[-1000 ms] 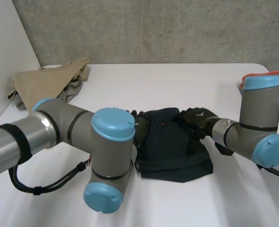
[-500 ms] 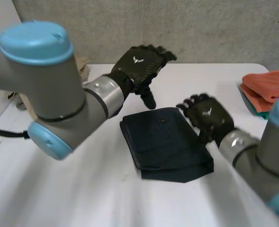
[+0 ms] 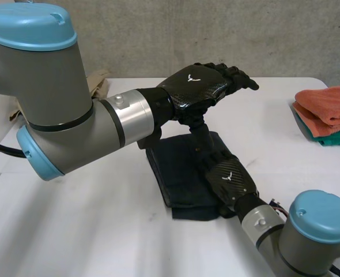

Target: Fold the laundry.

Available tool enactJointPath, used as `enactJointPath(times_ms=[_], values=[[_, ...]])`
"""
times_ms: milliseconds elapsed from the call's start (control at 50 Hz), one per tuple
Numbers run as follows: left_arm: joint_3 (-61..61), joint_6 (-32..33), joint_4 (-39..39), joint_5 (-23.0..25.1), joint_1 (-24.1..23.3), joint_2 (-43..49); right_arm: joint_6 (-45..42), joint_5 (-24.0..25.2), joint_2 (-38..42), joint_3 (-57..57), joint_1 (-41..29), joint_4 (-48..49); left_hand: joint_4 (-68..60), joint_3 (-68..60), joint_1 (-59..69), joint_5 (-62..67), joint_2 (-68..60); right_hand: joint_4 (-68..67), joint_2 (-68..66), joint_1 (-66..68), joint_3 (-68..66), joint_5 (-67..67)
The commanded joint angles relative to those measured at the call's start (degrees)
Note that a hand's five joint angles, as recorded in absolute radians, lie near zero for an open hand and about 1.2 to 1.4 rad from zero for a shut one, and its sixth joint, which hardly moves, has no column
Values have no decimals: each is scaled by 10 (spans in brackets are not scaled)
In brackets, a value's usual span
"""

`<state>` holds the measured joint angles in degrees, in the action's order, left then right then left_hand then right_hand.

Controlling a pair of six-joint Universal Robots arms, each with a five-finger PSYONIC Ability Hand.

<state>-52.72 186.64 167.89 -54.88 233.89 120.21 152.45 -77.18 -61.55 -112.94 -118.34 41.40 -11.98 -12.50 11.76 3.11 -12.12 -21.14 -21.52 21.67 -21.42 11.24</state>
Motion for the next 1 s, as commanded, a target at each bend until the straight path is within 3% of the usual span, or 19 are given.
enactJointPath(times_ms=[20,80,280,480,620,800,920,1000], values=[[-1,-1,1,-2,-1,2,3,-3,30,54,-8,24,-39,-34,42,28,-38,-357,-353,351,-354,356],[-2,-2,2,-3,0,4,6,-9,49,88,-9,33,-39,-34,42,28,-38,-588,-584,583,-585,587],[0,-1,2,-7,5,-4,44,-106,52,226,0,24,-36,-31,38,25,-35,-589,-585,583,-586,588],[3,-7,14,-8,7,-49,86,-109,22,368,113,16,-33,-28,35,22,-31,-589,-585,583,-586,588],[1,-32,33,-8,6,-51,125,-103,55,454,227,20,-34,-29,37,23,-33,-589,-585,583,-586,588],[-4,-40,44,-8,5,-45,147,-8,175,520,346,25,-36,-31,38,25,-35,-589,-585,583,-586,588],[-5,-40,45,-8,2,-41,146,110,271,531,423,44,-36,-31,38,25,-35,-589,-585,583,-586,588],[-5,-41,45,-8,1,-33,134,159,306,526,451,53,-36,-31,38,25,-35,-589,-585,583,-586,588]])
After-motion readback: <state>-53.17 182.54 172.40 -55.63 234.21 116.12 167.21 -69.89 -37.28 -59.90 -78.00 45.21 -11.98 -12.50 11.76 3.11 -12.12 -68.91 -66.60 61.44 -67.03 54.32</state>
